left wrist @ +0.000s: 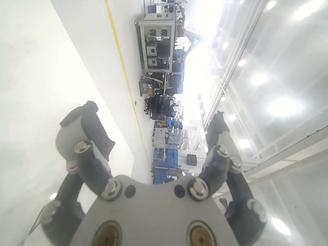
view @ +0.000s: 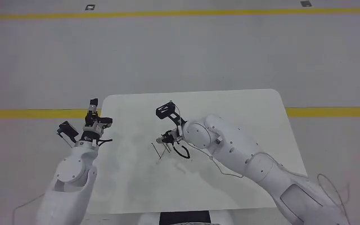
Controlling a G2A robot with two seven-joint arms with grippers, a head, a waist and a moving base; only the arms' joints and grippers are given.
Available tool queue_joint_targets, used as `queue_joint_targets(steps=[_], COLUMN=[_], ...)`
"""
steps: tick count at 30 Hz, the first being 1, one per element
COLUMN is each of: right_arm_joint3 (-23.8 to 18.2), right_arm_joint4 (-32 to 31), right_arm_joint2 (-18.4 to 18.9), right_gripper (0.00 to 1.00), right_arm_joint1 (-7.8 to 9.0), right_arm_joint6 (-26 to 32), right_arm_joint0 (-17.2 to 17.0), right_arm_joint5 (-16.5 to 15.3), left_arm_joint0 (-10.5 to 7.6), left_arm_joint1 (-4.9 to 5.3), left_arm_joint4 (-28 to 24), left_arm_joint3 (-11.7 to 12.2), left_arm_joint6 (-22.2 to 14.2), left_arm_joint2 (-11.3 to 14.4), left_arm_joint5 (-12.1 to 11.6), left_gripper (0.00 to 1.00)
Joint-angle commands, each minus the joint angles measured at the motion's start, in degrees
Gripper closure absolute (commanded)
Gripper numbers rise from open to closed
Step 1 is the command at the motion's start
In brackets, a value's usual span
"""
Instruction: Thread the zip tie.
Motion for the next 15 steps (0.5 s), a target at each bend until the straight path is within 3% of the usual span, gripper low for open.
queue_joint_targets(steps=[1, 11, 13, 15], right_arm_joint3=[-0.1, -0.1, -0.2, 0.9], right_arm_joint4=[0.0, 0.0, -1.4, -2.1], right_arm_joint2=[0.1, 0.1, -1.7, -3.3], right_gripper=[0.0, 0.0, 0.0, 0.0], right_arm_joint1=[0.04, 0.04, -0.34, -1.26], right_arm_joint6=[0.0, 0.0, 1.2, 2.5], right_arm_joint0=[-0.1, -0.1, 0.6, 2.2], right_arm_joint5=[0.0, 0.0, -2.3, -2.6], left_arm_joint0=[0.0, 0.0, 0.0, 0.0], left_arm_joint1=[0.0, 0.0, 0.0, 0.0], left_arm_joint4=[0.0, 0.0, 0.0, 0.0], left_arm_joint3=[0.0, 0.0, 0.0, 0.0], left_arm_joint6=[0.0, 0.0, 0.0, 0.0], left_arm_joint2=[0.0, 0.0, 0.0, 0.0], left_arm_joint5=[0.0, 0.0, 0.0, 0.0], left_gripper=[0.0, 0.0, 0.0, 0.0])
